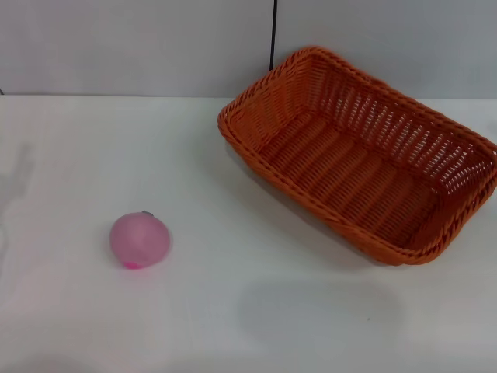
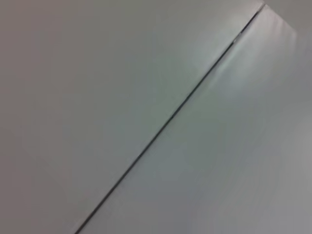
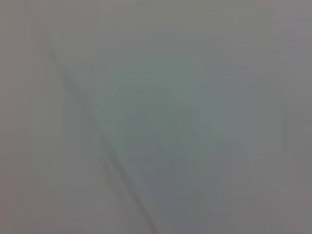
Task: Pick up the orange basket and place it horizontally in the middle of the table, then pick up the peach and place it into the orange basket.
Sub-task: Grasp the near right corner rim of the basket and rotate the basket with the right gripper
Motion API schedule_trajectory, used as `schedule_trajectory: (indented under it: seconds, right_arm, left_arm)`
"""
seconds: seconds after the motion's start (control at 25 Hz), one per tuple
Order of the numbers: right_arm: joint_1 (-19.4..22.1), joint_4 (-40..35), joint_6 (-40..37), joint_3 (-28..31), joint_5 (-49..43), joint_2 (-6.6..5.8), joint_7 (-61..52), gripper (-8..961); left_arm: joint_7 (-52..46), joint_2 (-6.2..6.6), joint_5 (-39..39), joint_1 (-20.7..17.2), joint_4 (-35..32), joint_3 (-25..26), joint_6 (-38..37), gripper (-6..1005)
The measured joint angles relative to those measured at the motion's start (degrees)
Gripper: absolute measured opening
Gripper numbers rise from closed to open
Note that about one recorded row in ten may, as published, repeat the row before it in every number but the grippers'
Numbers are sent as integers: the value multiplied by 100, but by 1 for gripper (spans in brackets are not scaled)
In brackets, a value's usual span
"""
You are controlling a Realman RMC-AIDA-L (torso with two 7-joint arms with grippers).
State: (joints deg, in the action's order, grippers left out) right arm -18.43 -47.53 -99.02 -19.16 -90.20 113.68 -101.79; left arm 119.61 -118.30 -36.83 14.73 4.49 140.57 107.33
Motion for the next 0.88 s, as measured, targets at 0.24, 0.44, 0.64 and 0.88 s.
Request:
schedule_trajectory:
  seconds: [0.24, 0.44, 0.64, 0.88]
  right_arm:
    - [-629, -1394, -520, -54, -1039, -291, -1228, 558]
    - [-1570, -1883, -792, -228, -2976, -630, -2141, 557]
    - [-2366, -1890, -737, -680, -4670, -761, -2475, 556]
    - [-2627, -1851, -461, -1343, -5319, -769, -2534, 555]
  left_arm:
    - [2, 15, -6, -109, 298, -425, 0, 788]
    - [13, 17, -8, -148, 439, -628, -20, 786]
    - [14, 18, -8, -155, 422, -634, -60, 784]
    - [14, 18, -8, -156, 389, -637, -206, 781]
